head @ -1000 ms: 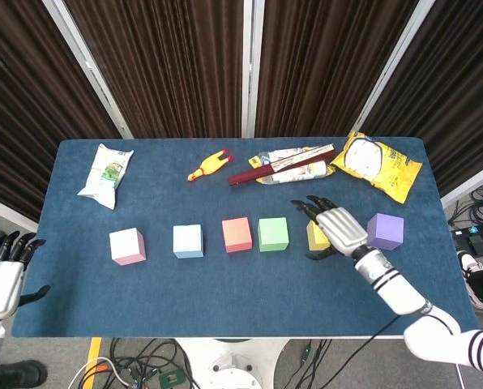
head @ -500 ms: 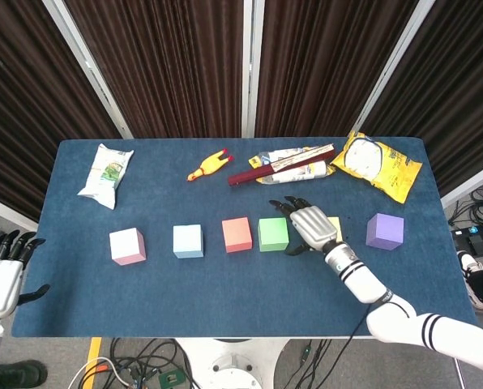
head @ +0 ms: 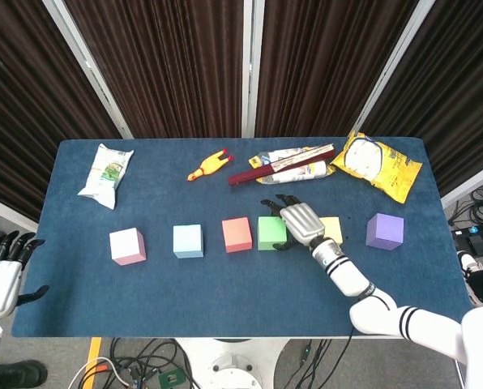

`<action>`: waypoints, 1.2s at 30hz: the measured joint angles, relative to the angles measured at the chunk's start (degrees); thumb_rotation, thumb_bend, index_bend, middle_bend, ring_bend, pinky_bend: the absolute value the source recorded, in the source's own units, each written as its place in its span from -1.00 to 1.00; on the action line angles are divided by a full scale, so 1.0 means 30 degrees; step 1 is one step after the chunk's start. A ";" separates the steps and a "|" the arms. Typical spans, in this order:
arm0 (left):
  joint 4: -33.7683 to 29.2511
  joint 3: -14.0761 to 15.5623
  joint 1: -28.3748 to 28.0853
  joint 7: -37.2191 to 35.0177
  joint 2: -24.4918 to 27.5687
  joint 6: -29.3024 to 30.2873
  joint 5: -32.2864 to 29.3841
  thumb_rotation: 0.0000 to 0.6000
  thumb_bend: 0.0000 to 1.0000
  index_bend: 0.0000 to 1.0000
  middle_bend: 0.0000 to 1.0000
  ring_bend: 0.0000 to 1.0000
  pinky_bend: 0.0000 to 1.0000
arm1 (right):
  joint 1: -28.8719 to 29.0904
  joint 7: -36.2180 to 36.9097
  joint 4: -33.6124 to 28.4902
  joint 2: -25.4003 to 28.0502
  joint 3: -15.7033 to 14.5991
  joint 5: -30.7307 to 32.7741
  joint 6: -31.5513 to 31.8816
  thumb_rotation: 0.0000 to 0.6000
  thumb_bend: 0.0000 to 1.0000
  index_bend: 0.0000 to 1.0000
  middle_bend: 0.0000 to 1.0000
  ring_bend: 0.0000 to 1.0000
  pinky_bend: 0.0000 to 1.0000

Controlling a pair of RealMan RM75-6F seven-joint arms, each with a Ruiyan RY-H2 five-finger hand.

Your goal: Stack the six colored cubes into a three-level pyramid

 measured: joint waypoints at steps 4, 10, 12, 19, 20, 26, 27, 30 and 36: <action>0.0025 -0.0026 -0.0002 -0.0037 0.0002 0.0019 -0.0012 1.00 -1.00 -0.54 -0.70 -0.89 -0.78 | 0.0100 0.0302 0.0213 -0.0173 0.0122 0.0008 0.0140 1.00 -0.86 -0.70 -0.20 -0.82 -0.76; 0.0098 -0.0033 -0.0017 -0.0129 -0.0009 -0.0040 -0.0052 1.00 -1.00 -0.54 -0.70 -0.89 -0.78 | 0.0460 0.0583 0.0554 -0.0430 0.0183 0.0040 -0.0204 1.00 -0.86 -0.70 -0.20 -0.82 -0.76; 0.0118 -0.0036 -0.0006 -0.0144 -0.0006 -0.0040 -0.0085 1.00 -1.00 -0.54 -0.70 -0.89 -0.78 | 0.0597 0.0672 0.0626 -0.0543 0.0155 0.0007 -0.0325 1.00 -0.86 -0.70 -0.20 -0.82 -0.76; 0.0134 -0.0012 0.0026 -0.0208 -0.0008 -0.0020 -0.0068 1.00 -1.00 -0.54 -0.70 -0.89 -0.78 | 0.0734 0.0682 0.0301 -0.0480 0.0025 -0.0147 -0.0371 1.00 -0.86 -0.70 -0.20 -0.82 -0.76; 0.0161 -0.0002 0.0034 -0.0219 -0.0021 -0.0004 -0.0046 1.00 -1.00 -0.54 -0.70 -0.89 -0.78 | 0.0734 0.0692 0.0220 -0.0459 0.0010 -0.0155 -0.0361 1.00 -0.86 -0.70 -0.20 -0.82 -0.76; 0.0248 -0.0003 0.0004 -0.0308 -0.0055 -0.0074 -0.0045 1.00 -1.00 -0.54 -0.70 -0.89 -0.78 | 0.0753 0.0404 -0.0148 -0.0436 -0.0071 -0.0155 -0.0132 1.00 -0.86 -0.70 -0.20 -0.82 -0.76; 0.0258 0.0001 0.0003 -0.0319 -0.0060 -0.0070 -0.0027 1.00 -1.00 -0.54 -0.70 -0.89 -0.78 | 0.0765 0.0329 -0.0208 -0.0464 -0.0055 -0.0053 -0.0111 1.00 -0.86 -0.70 -0.20 -0.82 -0.76; 0.0323 0.0021 0.0028 -0.0398 -0.0079 -0.0015 0.0030 1.00 -1.00 -0.54 -0.70 -0.89 -0.78 | 0.0757 0.0079 -0.0385 -0.0475 -0.0063 0.0093 -0.0021 1.00 -0.86 -0.70 -0.20 -0.82 -0.76; 0.0460 0.0030 0.0023 -0.0554 -0.0126 -0.0078 0.0009 1.00 -1.00 -0.54 -0.70 -0.89 -0.78 | 0.0498 -0.0976 -0.0702 -0.0582 -0.0243 0.0450 0.0647 1.00 -0.86 -0.69 -0.20 -0.82 -0.76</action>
